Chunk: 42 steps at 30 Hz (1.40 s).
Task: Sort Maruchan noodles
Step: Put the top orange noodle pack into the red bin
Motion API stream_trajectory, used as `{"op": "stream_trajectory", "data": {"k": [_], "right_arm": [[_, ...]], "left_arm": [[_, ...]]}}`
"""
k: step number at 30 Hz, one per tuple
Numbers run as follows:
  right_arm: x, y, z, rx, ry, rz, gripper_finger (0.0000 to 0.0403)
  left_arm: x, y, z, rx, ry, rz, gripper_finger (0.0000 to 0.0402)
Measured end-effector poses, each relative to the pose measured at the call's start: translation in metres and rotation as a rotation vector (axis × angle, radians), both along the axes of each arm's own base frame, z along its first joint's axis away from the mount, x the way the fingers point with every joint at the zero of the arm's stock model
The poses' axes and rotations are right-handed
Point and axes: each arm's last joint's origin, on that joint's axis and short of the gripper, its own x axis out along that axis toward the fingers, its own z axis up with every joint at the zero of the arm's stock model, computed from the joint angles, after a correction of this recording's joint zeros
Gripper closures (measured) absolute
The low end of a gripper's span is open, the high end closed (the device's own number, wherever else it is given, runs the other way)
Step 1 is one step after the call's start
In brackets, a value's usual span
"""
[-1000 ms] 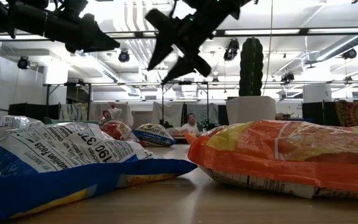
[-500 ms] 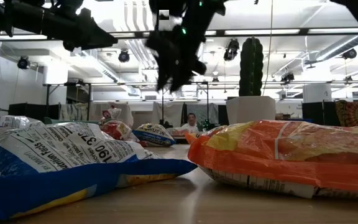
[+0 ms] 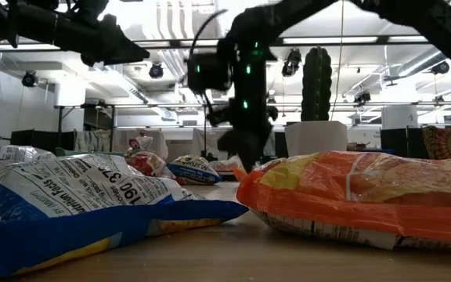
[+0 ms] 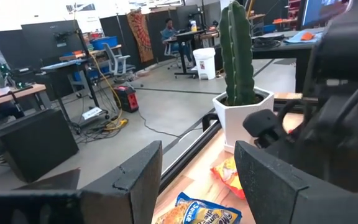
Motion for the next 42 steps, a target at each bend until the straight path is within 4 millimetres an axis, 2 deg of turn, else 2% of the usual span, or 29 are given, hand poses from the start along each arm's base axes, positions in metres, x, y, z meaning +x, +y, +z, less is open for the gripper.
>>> {"op": "stream_trajectory", "data": {"k": [6,14,18,26,30,36,42], "right_arm": [[-0.002,-0.014,-0.019,-0.041,0.053,-0.061,0.0172],[-0.003,-0.026,-0.027,-0.039,0.063,-0.091,0.0184],[-0.004,-0.031,-0.027,-0.033,0.059,-0.105,0.0231],[-0.004,-0.029,-0.024,-0.006,0.055,-0.085,0.0374],[-0.004,-0.016,-0.004,0.057,-0.011,-0.076,0.0386],[-0.008,0.009,0.043,0.078,-0.146,-0.046,0.0388],[-0.021,0.047,0.094,0.119,-0.272,0.044,0.0389]], "left_arm": [[0.002,0.001,-0.002,-0.002,0.019,0.001,0.0216],[0.003,0.001,-0.003,-0.002,0.021,0.003,0.0216],[0.004,0.001,-0.003,0.002,0.029,0.003,0.0216],[0.004,0.001,-0.004,0.002,0.033,0.003,0.0216],[0.004,0.001,-0.004,0.003,0.033,0.003,0.0216],[0.004,0.001,-0.004,-0.005,0.027,0.003,0.0216],[0.004,0.001,-0.004,-0.033,0.007,0.004,0.0216]]}}
